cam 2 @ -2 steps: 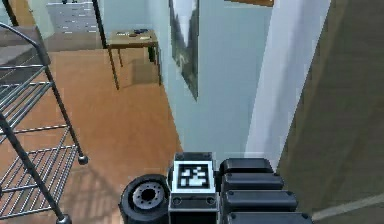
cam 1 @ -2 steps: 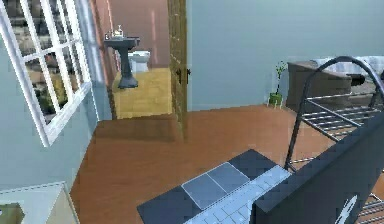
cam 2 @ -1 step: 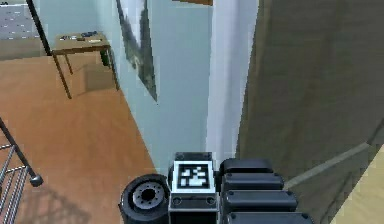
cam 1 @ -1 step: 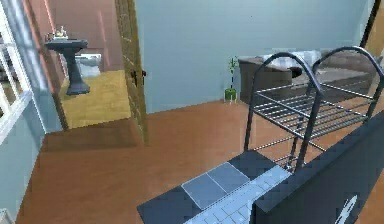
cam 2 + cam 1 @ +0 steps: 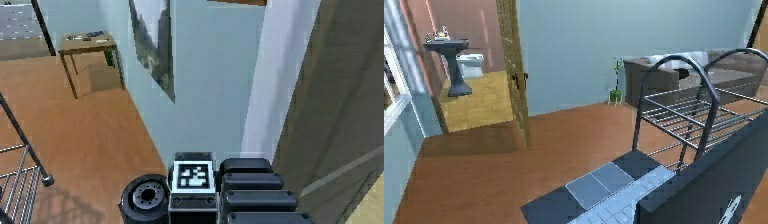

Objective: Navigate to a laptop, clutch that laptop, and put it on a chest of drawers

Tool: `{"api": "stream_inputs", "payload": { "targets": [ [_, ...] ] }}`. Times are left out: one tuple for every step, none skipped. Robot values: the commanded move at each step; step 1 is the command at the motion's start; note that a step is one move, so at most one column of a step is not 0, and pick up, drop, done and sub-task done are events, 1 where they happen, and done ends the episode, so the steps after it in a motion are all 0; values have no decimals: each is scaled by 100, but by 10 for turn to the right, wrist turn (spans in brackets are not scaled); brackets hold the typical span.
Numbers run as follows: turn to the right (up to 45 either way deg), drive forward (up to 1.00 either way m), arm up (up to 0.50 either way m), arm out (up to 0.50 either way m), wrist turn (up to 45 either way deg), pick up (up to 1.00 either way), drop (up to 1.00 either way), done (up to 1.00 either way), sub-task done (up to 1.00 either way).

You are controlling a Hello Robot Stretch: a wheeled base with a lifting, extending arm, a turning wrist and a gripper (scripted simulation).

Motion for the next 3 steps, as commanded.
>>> {"api": "stream_inputs", "payload": {
  "targets": [
    [-90, 0, 0, 0, 0, 0, 0, 0, 0],
    [0, 100, 0, 0, 0, 0, 0, 0, 0],
    [-120, 0, 0, 0, 0, 0, 0, 0, 0]
  ]
}}
